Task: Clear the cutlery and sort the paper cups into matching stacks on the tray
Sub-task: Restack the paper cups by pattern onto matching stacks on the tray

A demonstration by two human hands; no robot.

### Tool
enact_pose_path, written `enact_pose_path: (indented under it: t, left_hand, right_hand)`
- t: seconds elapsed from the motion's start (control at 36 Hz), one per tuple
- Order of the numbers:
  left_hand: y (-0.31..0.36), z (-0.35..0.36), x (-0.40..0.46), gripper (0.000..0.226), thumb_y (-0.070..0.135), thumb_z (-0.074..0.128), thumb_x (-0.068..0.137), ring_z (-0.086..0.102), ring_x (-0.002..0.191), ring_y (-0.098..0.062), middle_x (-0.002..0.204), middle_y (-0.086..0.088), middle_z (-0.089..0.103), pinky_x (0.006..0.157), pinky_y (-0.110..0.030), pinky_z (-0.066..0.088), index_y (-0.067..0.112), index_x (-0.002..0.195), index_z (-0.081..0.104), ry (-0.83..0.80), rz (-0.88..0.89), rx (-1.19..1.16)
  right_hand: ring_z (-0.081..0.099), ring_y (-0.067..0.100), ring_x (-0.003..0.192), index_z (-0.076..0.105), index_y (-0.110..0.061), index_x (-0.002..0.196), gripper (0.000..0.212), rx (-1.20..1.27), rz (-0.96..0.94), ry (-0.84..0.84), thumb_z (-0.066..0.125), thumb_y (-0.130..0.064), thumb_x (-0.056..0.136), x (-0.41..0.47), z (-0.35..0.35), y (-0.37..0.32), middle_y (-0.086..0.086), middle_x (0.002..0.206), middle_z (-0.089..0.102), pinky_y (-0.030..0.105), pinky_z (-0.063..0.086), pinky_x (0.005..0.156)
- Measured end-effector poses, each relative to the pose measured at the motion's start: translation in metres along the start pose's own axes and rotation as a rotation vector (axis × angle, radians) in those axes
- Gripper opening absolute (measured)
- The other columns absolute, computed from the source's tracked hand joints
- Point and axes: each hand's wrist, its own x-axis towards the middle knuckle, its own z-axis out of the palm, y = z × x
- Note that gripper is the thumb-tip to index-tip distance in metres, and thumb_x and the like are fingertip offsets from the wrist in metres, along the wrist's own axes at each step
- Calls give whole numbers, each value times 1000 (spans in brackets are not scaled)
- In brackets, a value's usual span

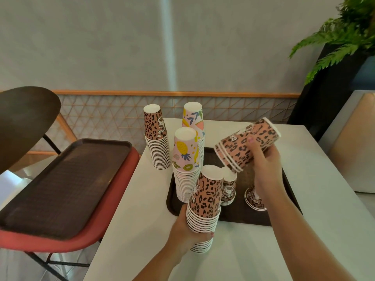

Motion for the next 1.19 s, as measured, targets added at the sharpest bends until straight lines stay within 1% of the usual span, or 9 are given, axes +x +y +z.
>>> enact_pose_path:
  t: [0.14,0.5,0.58,0.64,0.69,0.86,1.0,1.11,1.19]
  left_hand:
    - [-1,-2,1,88,20,90,52,53,109,-5,117,20,56,94,-29,44,46,118,39,13,-5,9]
    - [0,-4,1,91,17,89,55,52,110,-3,118,20,56,92,-25,44,44,123,35,-2,-9,2]
    - [0,-4,1,94,19,89,55,50,111,-7,118,21,53,97,-28,43,44,125,32,-1,-17,21]
    - [1,-4,2,95,20,89,55,48,112,-7,118,22,52,98,-29,42,45,125,30,-1,-18,30]
    - [1,-4,3,95,21,89,55,49,113,-7,119,21,52,99,-30,43,44,127,31,-7,-19,36]
    - [-1,-6,4,96,20,89,55,52,113,-4,121,19,56,93,-25,45,44,129,34,-15,0,23]
    - [-1,-5,3,101,25,90,51,52,116,-6,123,19,57,100,-32,46,43,133,34,-27,8,26]
    - [-2,-6,3,103,32,88,47,53,117,-5,124,20,57,100,-31,46,43,134,35,-36,15,17]
    - [-2,-7,3,101,32,88,47,53,116,-3,124,21,58,97,-27,45,44,133,36,-35,20,13]
  right_hand:
    - [56,15,111,44,-15,128,57,-331,-140,119,69,-31,79,13,-3,15,1,121,59,24,47,84]
    - [47,23,125,32,-16,136,77,-620,24,-165,75,-30,74,-8,1,75,6,136,48,32,40,97]
    - [37,17,132,30,-18,140,76,-624,-56,-98,70,-34,78,-14,5,67,3,144,36,27,32,100]
    - [41,10,127,34,-20,137,66,-538,-174,-63,63,-40,81,-23,8,55,-1,141,41,26,35,102]
    - [48,4,119,39,-24,132,57,-476,-241,-174,58,-46,83,-32,10,44,-6,132,50,24,41,98]
    - [51,0,109,34,-41,125,67,-560,-70,-526,73,-42,72,-50,17,38,-18,117,52,16,42,88]
    - [56,6,110,39,-33,119,60,-592,-24,-504,74,-43,71,-52,17,46,-12,116,58,26,49,92]
    - [56,1,101,41,-31,116,55,-555,-34,-461,74,-39,73,-51,19,41,-14,109,58,10,44,79]
    - [57,1,98,39,-33,114,53,-534,-44,-428,73,-36,74,-48,19,36,-13,107,58,10,44,78]
